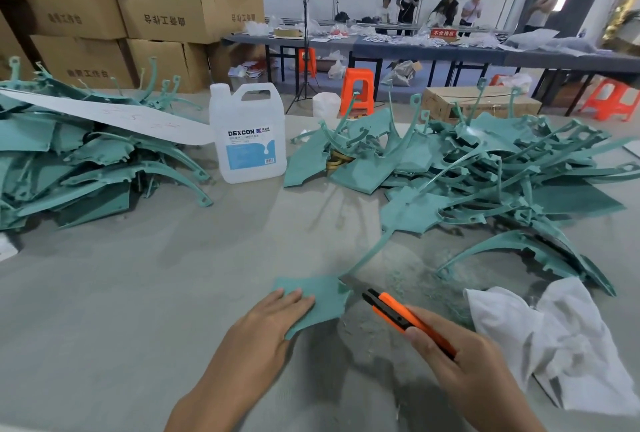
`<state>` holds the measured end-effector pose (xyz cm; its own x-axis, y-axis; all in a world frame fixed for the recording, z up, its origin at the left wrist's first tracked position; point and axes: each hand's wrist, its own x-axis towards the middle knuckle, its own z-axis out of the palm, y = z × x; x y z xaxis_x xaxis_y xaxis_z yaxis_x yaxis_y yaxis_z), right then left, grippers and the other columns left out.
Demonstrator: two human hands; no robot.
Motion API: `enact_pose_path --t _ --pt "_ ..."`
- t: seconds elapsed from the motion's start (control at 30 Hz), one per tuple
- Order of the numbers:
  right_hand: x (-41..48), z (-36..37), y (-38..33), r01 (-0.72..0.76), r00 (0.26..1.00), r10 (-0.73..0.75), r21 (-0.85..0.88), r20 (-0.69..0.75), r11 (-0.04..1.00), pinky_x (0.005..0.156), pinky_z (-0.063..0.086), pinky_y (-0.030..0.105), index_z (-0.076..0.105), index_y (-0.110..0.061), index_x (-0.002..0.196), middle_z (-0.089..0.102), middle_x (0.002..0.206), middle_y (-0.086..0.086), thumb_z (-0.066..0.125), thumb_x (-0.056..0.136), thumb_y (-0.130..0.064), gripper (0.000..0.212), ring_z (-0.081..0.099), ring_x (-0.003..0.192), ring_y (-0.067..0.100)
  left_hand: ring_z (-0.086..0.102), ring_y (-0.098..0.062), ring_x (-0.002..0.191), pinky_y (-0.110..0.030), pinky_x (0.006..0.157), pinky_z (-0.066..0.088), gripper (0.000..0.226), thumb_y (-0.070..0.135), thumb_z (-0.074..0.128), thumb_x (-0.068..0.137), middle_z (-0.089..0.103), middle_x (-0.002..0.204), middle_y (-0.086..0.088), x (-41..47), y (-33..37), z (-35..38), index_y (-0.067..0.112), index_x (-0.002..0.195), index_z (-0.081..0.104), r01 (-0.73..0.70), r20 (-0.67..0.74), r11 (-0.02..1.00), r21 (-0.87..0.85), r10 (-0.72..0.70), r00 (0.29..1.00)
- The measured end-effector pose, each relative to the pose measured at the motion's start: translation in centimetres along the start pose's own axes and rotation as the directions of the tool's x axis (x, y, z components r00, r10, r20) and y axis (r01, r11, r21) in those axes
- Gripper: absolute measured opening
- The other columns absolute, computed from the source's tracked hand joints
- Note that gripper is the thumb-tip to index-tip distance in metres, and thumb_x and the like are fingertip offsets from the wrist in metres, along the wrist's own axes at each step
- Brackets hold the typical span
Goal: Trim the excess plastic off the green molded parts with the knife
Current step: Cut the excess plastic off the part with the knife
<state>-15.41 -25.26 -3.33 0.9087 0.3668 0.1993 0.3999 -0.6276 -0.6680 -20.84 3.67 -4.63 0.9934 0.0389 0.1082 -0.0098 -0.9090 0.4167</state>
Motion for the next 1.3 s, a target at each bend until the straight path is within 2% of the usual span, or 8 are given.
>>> enact_pose_path --t 0.17,0.27,0.33,0.53,0.73,0.93,1.13,1.3 --pt "-0.2 -0.3 -0.3 0.009 0.999 -0.008 -0.012 0.047 1.0 0.056 0.043 0.009 0.058 -0.066 0.119 0.069 0.073 -0.022 0.061 0.091 -0.049 0.032 0.065 0.063 0.002 0.008 0.004 0.151 -0.014 0.115 0.005 0.067 0.067 0.055 0.088 0.015 0.158 0.033 -0.3 -0.6 0.4 0.053 0.149 0.032 0.012 0.073 1.0 -0.004 -0.011 0.997" --pt "-0.2 -0.2 -0.2 -0.013 0.999 0.014 -0.028 0.043 1.0 0.059 0.045 0.01 0.06 -0.063 0.115 0.069 0.076 -0.027 0.061 0.09 -0.051 0.028 0.066 0.067 -0.001 -0.003 0.002 0.151 -0.03 0.122 0.0 0.103 0.1 0.042 0.058 0.006 0.16 0.031 -0.4 0.1 0.8 0.049 0.147 0.032 0.063 0.139 0.998 0.017 -0.064 0.988" --pt "-0.3 -0.3 -0.2 -0.015 0.999 0.017 -0.059 0.036 0.998 0.063 0.047 0.009 0.059 -0.063 0.113 0.067 0.082 -0.034 0.057 0.085 -0.059 0.029 0.066 0.072 -0.006 0.002 -0.008 0.151 -0.034 0.119 0.005 0.099 0.104 0.033 0.053 0.013 0.163 0.02 -0.1 1.1 1.3 0.045 0.133 0.04 0.104 0.071 0.993 0.049 -0.107 0.992" --pt "-0.4 -0.7 0.3 0.022 0.993 -0.003 -0.166 0.117 0.986 0.068 0.051 0.015 0.058 -0.071 0.111 0.068 0.092 -0.036 0.052 0.084 -0.068 0.028 0.065 0.081 -0.011 0.021 -0.019 0.148 -0.03 0.114 0.023 0.063 0.089 0.038 0.065 0.04 0.15 0.01 1.3 2.8 3.0 0.035 0.097 0.036 0.203 -0.097 0.979 0.031 -0.199 0.975" --pt "0.0 -1.5 -0.2 0.05 0.989 -0.03 -0.137 0.143 0.989 0.066 0.049 0.009 0.052 -0.074 0.119 0.067 0.093 -0.038 0.053 0.084 -0.068 0.035 0.065 0.08 -0.013 0.012 0.002 0.147 -0.027 0.122 0.003 0.071 0.073 0.05 0.06 0.033 0.154 0.02 1.7 0.9 2.4 0.039 0.121 0.039 0.131 -0.021 0.991 -0.041 -0.132 0.991" --pt "1.2 -1.7 -0.2 0.126 0.966 -0.091 -0.135 0.24 0.983 0.078 0.049 0.01 0.038 -0.085 0.118 0.054 0.109 -0.055 0.047 0.082 -0.076 0.038 0.06 0.099 -0.019 0.026 -0.003 0.131 -0.019 0.104 0.029 0.097 0.066 0.063 0.053 0.037 0.137 0.037 1.1 0.1 2.1 0.048 0.139 0.022 0.172 -0.022 0.97 -0.173 -0.178 0.984" --pt "1.1 -1.8 0.5 0.139 0.956 -0.096 -0.14 0.278 0.98 0.077 0.055 0.025 0.038 -0.083 0.12 0.068 0.096 -0.026 0.026 0.077 -0.094 0.046 0.064 0.089 -0.006 0.028 0.0 0.129 -0.018 0.102 0.031 0.098 0.07 0.065 0.052 0.037 0.134 0.038 1.2 0.1 2.2 0.05 0.138 0.022 0.172 -0.038 0.965 -0.196 -0.183 0.982" --pt "1.2 -1.5 0.2 0.036 0.98 0.003 -0.191 0.2 0.981 0.074 0.049 0.012 0.048 -0.079 0.114 0.067 0.096 -0.033 0.034 0.082 -0.081 0.035 0.063 0.088 -0.011 0.029 -0.003 0.128 -0.018 0.103 0.031 0.098 0.069 0.064 0.052 0.038 0.138 0.036 1.2 0.1 2.3 0.049 0.138 0.02 0.167 -0.05 0.969 -0.181 -0.178 0.983"
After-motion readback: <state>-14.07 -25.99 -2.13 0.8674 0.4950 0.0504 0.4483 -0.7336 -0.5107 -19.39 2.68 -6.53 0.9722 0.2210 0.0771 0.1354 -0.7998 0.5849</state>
